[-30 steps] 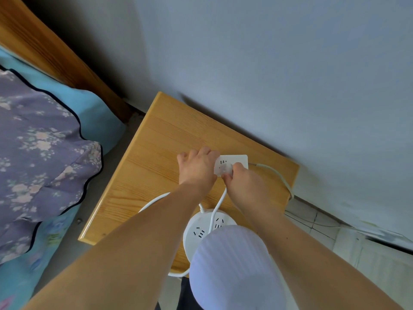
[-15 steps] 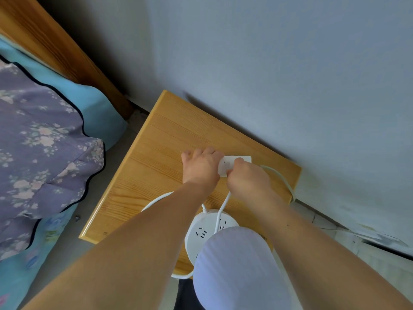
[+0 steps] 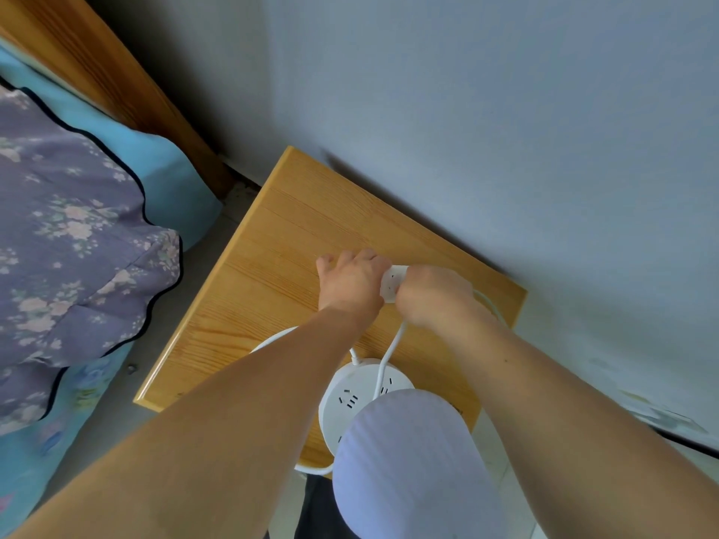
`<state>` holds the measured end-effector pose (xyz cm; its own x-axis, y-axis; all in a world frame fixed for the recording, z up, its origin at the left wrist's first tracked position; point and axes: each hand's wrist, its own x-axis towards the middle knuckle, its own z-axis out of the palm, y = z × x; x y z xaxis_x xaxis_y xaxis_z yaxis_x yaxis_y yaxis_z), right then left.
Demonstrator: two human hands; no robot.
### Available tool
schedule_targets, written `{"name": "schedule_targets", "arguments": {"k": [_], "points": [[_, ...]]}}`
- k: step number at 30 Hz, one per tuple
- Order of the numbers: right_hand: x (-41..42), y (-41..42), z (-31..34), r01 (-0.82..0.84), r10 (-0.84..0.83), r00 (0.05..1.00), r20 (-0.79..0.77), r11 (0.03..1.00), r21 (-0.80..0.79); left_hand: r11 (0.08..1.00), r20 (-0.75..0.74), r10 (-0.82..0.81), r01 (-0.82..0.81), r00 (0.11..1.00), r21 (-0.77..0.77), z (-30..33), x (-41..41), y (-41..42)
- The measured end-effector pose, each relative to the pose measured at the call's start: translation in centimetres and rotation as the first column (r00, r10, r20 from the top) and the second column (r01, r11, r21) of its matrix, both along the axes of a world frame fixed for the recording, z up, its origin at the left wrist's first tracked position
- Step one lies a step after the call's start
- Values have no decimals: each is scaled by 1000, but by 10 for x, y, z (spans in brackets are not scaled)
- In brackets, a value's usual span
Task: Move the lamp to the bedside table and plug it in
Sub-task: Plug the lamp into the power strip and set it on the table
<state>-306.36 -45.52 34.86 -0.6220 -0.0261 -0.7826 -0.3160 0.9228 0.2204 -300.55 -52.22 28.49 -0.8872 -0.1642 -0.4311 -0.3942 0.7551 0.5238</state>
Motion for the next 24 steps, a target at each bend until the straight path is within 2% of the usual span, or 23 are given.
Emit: {"name": "schedule_targets", "arguments": {"k": [6, 12, 15, 20, 24], "points": [[-2, 8, -6, 82, -84, 996, -21, 993, -89, 1000, 3, -10, 10, 1000, -15, 0, 0, -1], [24, 29, -13, 143, -169, 983, -70, 949, -280, 1000, 19, -5, 6, 1000, -17, 1, 0, -1], [20, 26, -14, 118, -142, 987, -75, 957, -267, 1000, 19, 3, -3, 1000, -6, 0, 0, -1], [4, 17, -15, 133, -137, 990, -17, 980, -147, 1000, 23, -5, 5, 1000, -12, 1, 0, -1], [5, 23, -16, 135, -139, 990, -10, 974, -183, 1000, 21, -9, 9, 1000, -14, 1, 0, -1]]}}
